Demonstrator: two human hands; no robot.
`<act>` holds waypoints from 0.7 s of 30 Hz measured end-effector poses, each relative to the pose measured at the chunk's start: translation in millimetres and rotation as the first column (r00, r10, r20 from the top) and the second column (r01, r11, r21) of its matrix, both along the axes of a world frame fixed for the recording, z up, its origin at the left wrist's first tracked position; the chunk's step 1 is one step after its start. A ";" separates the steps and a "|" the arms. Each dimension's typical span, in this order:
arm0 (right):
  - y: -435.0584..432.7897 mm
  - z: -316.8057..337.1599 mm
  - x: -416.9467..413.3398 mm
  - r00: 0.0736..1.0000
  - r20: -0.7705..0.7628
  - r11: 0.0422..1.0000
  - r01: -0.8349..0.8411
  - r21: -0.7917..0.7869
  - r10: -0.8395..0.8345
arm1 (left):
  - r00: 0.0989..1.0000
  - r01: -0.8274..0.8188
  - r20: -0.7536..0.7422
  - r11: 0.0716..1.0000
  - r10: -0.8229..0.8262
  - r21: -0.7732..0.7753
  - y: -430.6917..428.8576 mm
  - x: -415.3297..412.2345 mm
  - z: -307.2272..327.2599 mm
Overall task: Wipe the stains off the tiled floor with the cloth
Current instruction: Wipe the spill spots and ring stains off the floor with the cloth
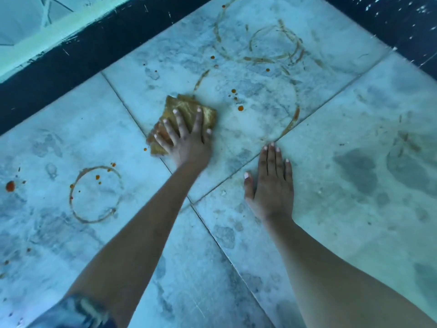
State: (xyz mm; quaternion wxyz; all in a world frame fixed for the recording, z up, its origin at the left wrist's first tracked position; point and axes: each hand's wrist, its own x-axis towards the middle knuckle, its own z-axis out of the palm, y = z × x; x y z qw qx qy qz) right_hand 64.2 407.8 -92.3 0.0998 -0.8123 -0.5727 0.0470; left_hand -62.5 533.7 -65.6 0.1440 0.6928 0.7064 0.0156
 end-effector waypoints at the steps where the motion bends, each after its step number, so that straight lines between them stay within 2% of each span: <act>1: -0.3 0.2 0.2 1.000 -0.002 1.000 0.003 0.000 -0.003 | 0.998 0.067 -0.022 0.998 -0.067 0.003 -14.1 8.0 1.9; 3: 0.1 0.5 -0.1 1.000 -0.004 1.000 -0.002 -0.004 0.002 | 0.980 0.190 -0.065 0.982 -0.190 -0.004 -6.8 16.9 4.7; 5: 0.6 0.0 0.0 1.000 0.007 1.000 -0.003 -0.007 0.003 | 0.971 0.224 -0.087 0.975 -0.224 -0.011 33.9 16.9 4.9; 7: 0.2 -1.1 1.0 1.000 0.013 1.000 0.000 0.000 0.000 | 0.986 0.148 -0.071 0.989 -0.148 -0.002 77.8 6.8 2.7; 9: 0.4 -0.8 0.4 1.000 0.014 1.000 -0.005 0.008 0.005 | 1.000 -0.002 -0.029 1.000 0.002 -0.003 101.3 -7.4 1.6; 12: 0.3 -0.5 0.7 1.000 0.017 1.000 0.002 -0.008 -0.002 | 0.995 -0.104 0.006 0.995 0.104 -0.008 72.5 -9.1 1.3; 14: 0.7 0.1 0.1 1.000 0.015 1.000 0.007 -0.014 -0.006 | 0.999 -0.039 -0.004 0.999 0.039 0.012 28.0 6.3 -2.0; 16: -0.1 0.8 -0.4 1.000 0.007 1.000 0.013 -0.020 -0.013 | 0.994 0.108 -0.021 0.994 -0.107 0.023 1.3 23.2 -3.8; 19: 0.7 -0.4 0.2 1.000 0.016 1.000 0.001 -0.007 -0.001 | 0.957 0.287 -0.047 0.958 -0.287 0.004 37.9 30.8 1.8; 21: -0.1 -1.0 0.4 1.000 0.017 1.000 -0.003 0.000 0.003 | 0.959 0.279 -0.049 0.960 -0.278 0.005 79.3 18.9 3.6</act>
